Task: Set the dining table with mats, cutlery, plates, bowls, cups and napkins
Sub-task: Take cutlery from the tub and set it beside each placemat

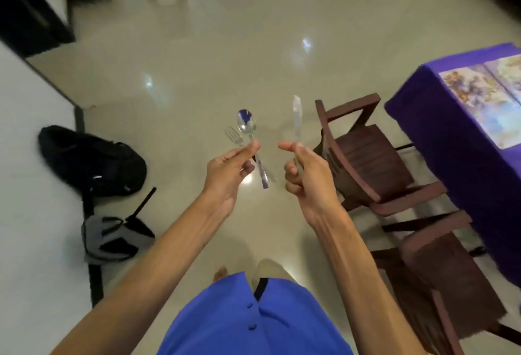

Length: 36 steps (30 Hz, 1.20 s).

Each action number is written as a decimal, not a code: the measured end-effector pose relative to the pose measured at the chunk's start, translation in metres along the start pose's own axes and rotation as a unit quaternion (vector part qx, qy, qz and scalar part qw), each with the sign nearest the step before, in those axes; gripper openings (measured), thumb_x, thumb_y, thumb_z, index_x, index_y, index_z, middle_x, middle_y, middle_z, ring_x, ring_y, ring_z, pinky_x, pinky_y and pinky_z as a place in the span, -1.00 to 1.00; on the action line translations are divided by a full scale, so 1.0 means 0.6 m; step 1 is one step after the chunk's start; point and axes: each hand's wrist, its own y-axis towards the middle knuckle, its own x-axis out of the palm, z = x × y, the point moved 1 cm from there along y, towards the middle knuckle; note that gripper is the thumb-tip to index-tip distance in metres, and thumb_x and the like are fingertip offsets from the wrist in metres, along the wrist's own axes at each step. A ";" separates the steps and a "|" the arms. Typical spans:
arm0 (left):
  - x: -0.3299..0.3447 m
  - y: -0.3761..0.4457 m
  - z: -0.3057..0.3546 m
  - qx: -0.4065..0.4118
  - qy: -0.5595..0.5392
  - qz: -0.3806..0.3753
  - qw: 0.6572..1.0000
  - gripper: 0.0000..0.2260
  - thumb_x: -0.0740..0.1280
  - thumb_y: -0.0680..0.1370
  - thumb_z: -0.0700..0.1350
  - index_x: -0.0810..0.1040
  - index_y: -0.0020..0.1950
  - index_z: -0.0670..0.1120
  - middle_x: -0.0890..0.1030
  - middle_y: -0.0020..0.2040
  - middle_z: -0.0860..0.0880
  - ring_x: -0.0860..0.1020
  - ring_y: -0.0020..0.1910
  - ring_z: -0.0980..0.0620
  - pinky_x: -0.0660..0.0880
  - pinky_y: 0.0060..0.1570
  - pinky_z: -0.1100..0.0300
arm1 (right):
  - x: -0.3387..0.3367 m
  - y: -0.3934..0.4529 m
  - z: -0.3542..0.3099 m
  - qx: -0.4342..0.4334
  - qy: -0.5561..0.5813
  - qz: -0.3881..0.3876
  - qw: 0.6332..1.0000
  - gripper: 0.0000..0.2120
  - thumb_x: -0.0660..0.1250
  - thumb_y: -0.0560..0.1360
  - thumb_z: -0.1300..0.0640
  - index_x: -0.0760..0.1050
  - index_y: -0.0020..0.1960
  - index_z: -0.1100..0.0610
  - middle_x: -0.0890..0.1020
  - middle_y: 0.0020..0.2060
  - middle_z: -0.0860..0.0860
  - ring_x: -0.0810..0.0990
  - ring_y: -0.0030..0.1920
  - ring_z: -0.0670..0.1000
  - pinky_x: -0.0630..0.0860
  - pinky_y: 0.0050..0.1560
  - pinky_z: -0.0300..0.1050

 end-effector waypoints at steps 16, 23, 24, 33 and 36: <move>0.415 0.578 0.277 -0.017 0.146 -0.148 0.978 -0.80 0.66 0.37 -0.02 0.80 -0.08 -0.05 0.61 -0.23 0.07 0.39 -0.28 0.08 0.48 -0.18 0.19 | -0.004 0.526 -0.310 -0.105 0.107 0.253 0.956 -0.78 0.47 0.56 0.04 0.71 0.07 0.19 0.76 -0.06 0.08 0.61 -0.26 -0.06 0.46 -0.31 -0.23; 0.640 0.781 0.355 -0.003 0.173 -0.199 0.965 -0.74 0.66 0.39 -0.01 0.80 0.00 -0.09 0.58 -0.25 0.08 0.29 -0.38 0.13 0.37 -0.24 0.23 | -0.026 0.739 -0.454 -0.080 0.265 0.305 0.911 -0.74 0.56 0.46 0.08 0.73 0.10 0.17 0.75 -0.10 0.04 0.67 -0.24 -0.01 0.60 -0.25 -0.18; 0.673 0.805 0.358 -0.008 0.176 -0.213 0.961 -0.76 0.65 0.40 -0.03 0.80 0.00 -0.10 0.61 -0.24 0.08 0.31 -0.40 0.14 0.37 -0.24 0.24 | -0.035 0.770 -0.468 -0.088 0.292 0.307 0.901 -0.74 0.56 0.46 0.12 0.72 0.11 0.21 0.75 -0.11 0.06 0.70 -0.21 0.02 0.64 -0.21 -0.18; 0.975 0.989 0.323 -0.088 0.273 -0.312 0.906 -0.79 0.66 0.40 -0.03 0.78 -0.06 -0.10 0.49 -0.45 0.15 0.35 -0.47 0.19 0.43 -0.34 0.34 | -0.176 1.006 -0.596 -0.119 0.415 0.474 0.767 -0.76 0.52 0.53 0.04 0.68 0.10 0.19 0.76 -0.02 0.08 0.71 -0.13 0.00 0.59 -0.18 -0.14; 1.073 1.021 0.278 -0.107 0.322 -0.353 0.872 -0.76 0.67 0.38 0.02 0.78 -0.09 -0.10 0.49 -0.39 0.08 0.38 -0.44 0.15 0.42 -0.31 0.27 | -0.250 1.035 -0.614 -0.135 0.496 0.556 0.652 -0.78 0.51 0.54 0.09 0.67 0.04 0.25 0.66 -0.18 0.05 0.55 -0.28 -0.07 0.52 -0.31 -0.20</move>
